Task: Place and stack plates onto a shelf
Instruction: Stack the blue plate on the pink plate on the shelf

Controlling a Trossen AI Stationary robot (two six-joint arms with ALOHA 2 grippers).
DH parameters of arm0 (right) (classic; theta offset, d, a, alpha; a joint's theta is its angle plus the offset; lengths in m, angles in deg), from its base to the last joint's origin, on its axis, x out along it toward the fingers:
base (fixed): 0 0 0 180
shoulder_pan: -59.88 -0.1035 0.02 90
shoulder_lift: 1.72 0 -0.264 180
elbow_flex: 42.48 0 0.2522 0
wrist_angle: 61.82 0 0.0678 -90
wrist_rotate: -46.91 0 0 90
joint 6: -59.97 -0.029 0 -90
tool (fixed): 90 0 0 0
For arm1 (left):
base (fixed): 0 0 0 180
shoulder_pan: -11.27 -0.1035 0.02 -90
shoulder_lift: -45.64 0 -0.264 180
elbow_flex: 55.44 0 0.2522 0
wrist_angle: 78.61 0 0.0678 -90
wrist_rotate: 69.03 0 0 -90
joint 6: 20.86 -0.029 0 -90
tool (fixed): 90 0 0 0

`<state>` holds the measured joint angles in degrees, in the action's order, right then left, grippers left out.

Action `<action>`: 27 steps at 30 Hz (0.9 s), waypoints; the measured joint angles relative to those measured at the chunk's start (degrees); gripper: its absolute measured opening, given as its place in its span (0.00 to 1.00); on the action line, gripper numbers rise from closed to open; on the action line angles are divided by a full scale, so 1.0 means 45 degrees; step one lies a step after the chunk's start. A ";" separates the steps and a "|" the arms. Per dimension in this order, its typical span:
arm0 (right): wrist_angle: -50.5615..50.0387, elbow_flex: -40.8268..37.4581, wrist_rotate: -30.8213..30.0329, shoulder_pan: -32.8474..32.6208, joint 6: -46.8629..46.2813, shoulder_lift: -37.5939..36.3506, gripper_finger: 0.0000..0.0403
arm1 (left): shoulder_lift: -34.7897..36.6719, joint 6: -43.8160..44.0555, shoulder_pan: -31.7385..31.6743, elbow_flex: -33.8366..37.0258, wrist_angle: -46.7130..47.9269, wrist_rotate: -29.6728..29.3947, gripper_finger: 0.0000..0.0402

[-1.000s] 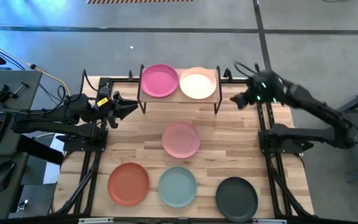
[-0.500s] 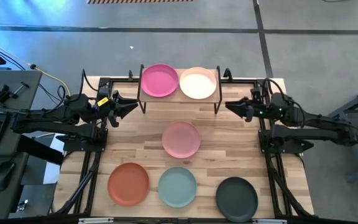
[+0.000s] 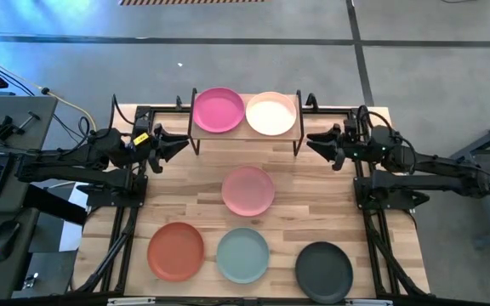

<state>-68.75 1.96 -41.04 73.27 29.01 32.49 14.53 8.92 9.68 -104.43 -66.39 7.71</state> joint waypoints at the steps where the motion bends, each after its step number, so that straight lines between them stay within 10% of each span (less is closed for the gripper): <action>1: 0.0134 0.0000 0.0004 -0.0001 0.0049 -0.0005 0.44 | 0.0000 0.0000 -0.0003 0.0000 0.0000 0.0000 0.30; 10: 0.0349 0.0005 0.0015 0.0000 -0.0345 0.0000 0.44 | -0.0978 0.1437 0.0248 -0.0962 0.1078 0.0966 0.30; 21: 0.0335 0.0005 -0.0170 -0.0005 -0.1161 0.0000 0.44 | -0.6821 0.4780 0.3104 -0.2463 0.6949 0.2573 0.30; 27: 0.0241 0.0005 -0.0170 -0.0005 -0.1125 0.0005 0.44 | -0.9721 0.8113 0.4585 -0.2453 0.5013 0.3178 0.30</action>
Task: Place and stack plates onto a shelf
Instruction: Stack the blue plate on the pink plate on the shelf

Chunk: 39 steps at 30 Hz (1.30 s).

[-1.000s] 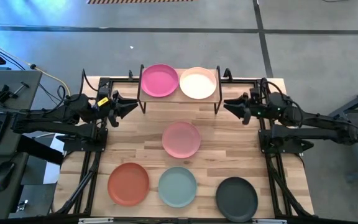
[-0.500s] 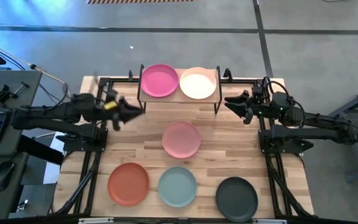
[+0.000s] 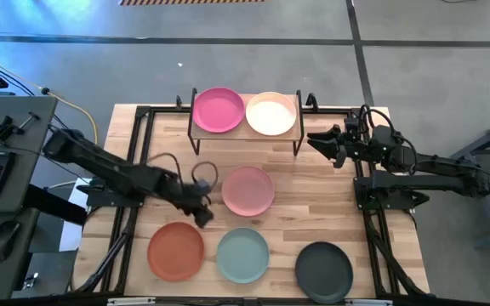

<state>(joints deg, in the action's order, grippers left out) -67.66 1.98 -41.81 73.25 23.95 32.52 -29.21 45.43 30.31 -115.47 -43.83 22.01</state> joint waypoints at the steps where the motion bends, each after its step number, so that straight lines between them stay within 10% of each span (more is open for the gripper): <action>1: 0.0001 0.0000 0.0000 0.0000 0.0020 0.0000 0.44 | -0.0307 0.0518 0.0254 0.0000 -0.0746 -0.0095 0.30; 19: -0.0423 0.0005 0.1166 0.0000 0.0434 0.0000 0.44 | -0.6618 0.2265 0.1763 -0.6189 0.3696 -0.1946 0.30; 39: -0.1048 0.0010 0.1190 0.0000 0.0683 0.0005 0.44 | -0.8146 0.2578 0.1485 -0.6246 0.3941 -0.2013 0.30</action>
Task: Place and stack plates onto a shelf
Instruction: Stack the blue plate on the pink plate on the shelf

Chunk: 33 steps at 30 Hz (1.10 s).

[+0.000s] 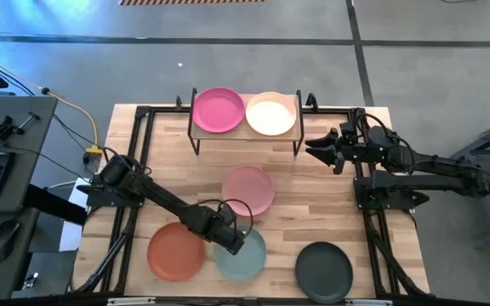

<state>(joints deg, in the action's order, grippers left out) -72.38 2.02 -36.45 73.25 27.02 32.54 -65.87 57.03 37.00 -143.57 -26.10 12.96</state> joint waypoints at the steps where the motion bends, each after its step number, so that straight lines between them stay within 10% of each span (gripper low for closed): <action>1: -0.0008 0.0000 0.0000 0.0000 0.0000 0.0031 0.44 | 0.0005 0.0002 -0.0055 0.0019 0.0158 0.0016 0.30; 33: -0.0481 0.0000 0.0000 0.0005 0.0228 0.0340 0.44 | 0.0088 -0.1035 -0.0810 0.0150 0.1579 0.0051 0.30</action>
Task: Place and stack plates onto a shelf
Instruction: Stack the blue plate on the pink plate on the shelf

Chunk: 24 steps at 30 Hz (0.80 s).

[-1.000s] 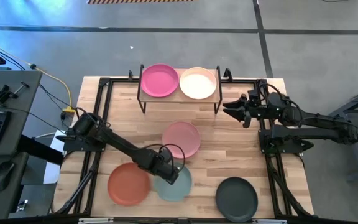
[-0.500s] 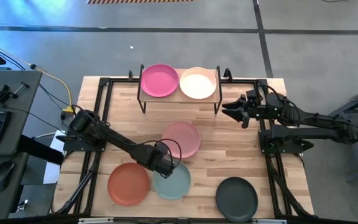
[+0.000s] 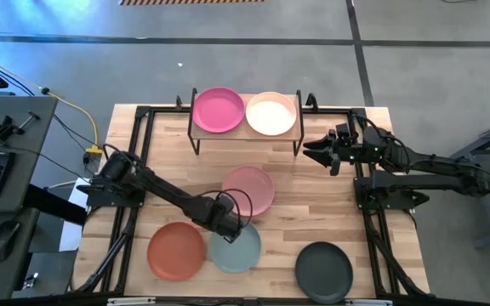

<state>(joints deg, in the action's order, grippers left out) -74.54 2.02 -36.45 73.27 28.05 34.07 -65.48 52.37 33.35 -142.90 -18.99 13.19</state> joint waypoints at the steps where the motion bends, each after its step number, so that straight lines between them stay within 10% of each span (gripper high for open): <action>1: -0.0003 0.0000 0.0000 0.0000 0.0000 0.0000 0.44 | -0.0096 -0.0052 0.0002 0.0000 -0.0041 0.0178 0.30; 15: -0.0170 -0.0005 0.0000 0.0000 -0.0028 0.0053 0.44 | -0.0411 -0.0330 0.0000 -0.0015 -0.0362 0.0714 0.28; 24: -0.0199 -0.0005 0.0000 0.0000 -0.0034 0.0053 0.44 | -0.0348 -0.1146 -0.0158 -0.0014 -0.0379 0.0870 0.04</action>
<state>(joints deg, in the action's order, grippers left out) -75.44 2.00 -36.45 73.27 27.89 34.31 -67.04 47.22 32.64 -142.96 -20.70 17.10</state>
